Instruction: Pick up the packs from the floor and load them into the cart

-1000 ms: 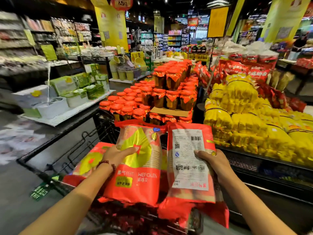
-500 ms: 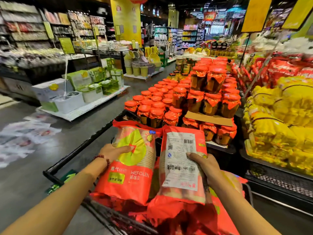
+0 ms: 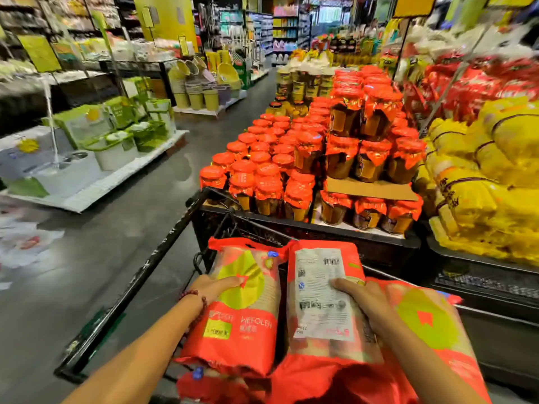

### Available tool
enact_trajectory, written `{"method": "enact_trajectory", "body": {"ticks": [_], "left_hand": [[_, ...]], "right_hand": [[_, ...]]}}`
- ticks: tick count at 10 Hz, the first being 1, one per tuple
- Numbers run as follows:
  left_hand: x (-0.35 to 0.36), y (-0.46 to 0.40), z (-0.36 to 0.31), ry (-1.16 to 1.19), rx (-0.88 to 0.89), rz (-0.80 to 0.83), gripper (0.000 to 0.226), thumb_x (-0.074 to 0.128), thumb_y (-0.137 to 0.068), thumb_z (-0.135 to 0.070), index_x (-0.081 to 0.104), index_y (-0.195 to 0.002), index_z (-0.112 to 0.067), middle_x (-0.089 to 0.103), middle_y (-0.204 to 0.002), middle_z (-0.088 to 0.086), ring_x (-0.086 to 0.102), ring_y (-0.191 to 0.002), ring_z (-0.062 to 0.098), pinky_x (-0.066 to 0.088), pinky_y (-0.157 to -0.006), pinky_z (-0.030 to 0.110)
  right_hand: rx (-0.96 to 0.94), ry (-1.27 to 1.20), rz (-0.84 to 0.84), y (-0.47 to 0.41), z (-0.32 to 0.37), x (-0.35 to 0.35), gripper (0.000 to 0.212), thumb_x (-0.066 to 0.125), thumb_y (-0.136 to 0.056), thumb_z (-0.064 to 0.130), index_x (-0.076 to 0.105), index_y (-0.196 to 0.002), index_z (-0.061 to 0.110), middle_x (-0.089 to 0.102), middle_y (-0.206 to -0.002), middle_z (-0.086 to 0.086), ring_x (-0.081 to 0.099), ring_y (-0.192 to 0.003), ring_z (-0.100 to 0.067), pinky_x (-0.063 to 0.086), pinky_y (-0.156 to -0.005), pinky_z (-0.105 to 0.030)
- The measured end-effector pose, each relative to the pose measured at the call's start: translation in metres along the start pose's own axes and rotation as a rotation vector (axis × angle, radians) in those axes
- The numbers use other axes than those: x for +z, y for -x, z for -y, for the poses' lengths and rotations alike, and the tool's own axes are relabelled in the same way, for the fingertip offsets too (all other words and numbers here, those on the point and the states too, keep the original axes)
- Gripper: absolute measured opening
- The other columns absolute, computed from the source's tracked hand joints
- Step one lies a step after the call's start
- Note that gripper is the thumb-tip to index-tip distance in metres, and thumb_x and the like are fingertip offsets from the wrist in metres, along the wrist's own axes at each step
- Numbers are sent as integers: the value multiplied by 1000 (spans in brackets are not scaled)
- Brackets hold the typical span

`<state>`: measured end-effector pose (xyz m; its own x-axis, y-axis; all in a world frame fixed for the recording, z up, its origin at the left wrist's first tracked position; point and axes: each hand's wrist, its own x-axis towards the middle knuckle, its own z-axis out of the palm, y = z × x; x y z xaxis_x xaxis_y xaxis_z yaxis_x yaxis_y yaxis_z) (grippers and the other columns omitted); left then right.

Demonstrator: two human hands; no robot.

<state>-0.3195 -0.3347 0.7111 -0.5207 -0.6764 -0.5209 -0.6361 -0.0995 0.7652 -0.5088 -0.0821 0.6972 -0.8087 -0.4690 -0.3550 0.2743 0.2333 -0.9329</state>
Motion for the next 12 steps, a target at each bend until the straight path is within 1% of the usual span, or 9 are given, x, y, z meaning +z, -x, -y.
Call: {"method": "enact_trajectory", "body": {"ticks": [1,2,3,6,7,8,10,11,12], "left_hand": [[-3,-6,10,-23,-23,69,84,81,-48,-58,66,-110,-2,65,-92,6,62,-80,19,49,-72,30],[-4,-9,19,-75,-16,112,65,79,-64,-54,64,-100,-3,64,-85,2,57,-81,18,45,-81,31],[-8,-16,21,-79,-3,129,42,80,-66,-51,57,-71,-16,62,-58,-4,58,-64,15,51,-77,32],[-8,-21,28,-69,-15,109,44,77,-77,-43,66,-102,-9,63,-73,1,60,-66,15,46,-60,27],[-10,-22,28,-103,-22,138,46,77,-75,-48,66,-100,-11,67,-77,5,64,-71,20,52,-70,31],[-12,-20,24,-183,-74,194,44,73,-80,-46,66,-106,-11,68,-77,10,66,-70,25,54,-70,33],[-17,-37,26,-449,-119,278,92,68,-58,-79,59,-121,-13,71,-104,11,69,-98,29,52,-97,44],[-15,-31,14,-569,-66,239,86,65,-70,-73,55,-128,-11,66,-118,13,65,-107,30,51,-97,41],[-15,-21,-25,-797,199,-49,79,60,-80,-65,45,-134,-8,54,-134,14,57,-118,32,51,-95,41]], "right_hand": [[34,18,-55,13,-1,7,14,76,-79,6,75,-89,-3,75,-62,-6,69,-47,-13,51,-42,-18],[56,44,-122,23,-6,10,12,77,-78,6,73,-85,-3,73,-55,-2,68,-45,-13,53,-44,-18],[75,82,-157,30,-9,16,20,80,-75,10,75,-91,-2,77,-67,-8,73,-57,-21,63,-62,-32],[115,131,-186,30,-6,22,21,82,-76,16,74,-90,3,71,-56,3,65,-41,-4,46,-39,-12],[140,162,-170,28,-9,22,23,84,-74,21,74,-88,6,71,-57,5,66,-43,-4,48,-41,-13],[169,241,-164,26,-12,22,35,86,-71,31,77,-92,4,77,-77,-5,71,-62,-16,55,-64,-24],[207,546,-136,22,-7,21,55,77,-58,65,74,-81,15,77,-88,-2,73,-86,-25,56,-91,-40],[185,783,-152,23,7,23,64,71,-67,68,69,-102,14,73,-108,-7,67,-104,-29,51,-94,-38],[18,1083,-276,24,40,22,75,61,-80,65,49,-127,7,57,-129,-15,53,-121,-35,46,-92,-41]]}}
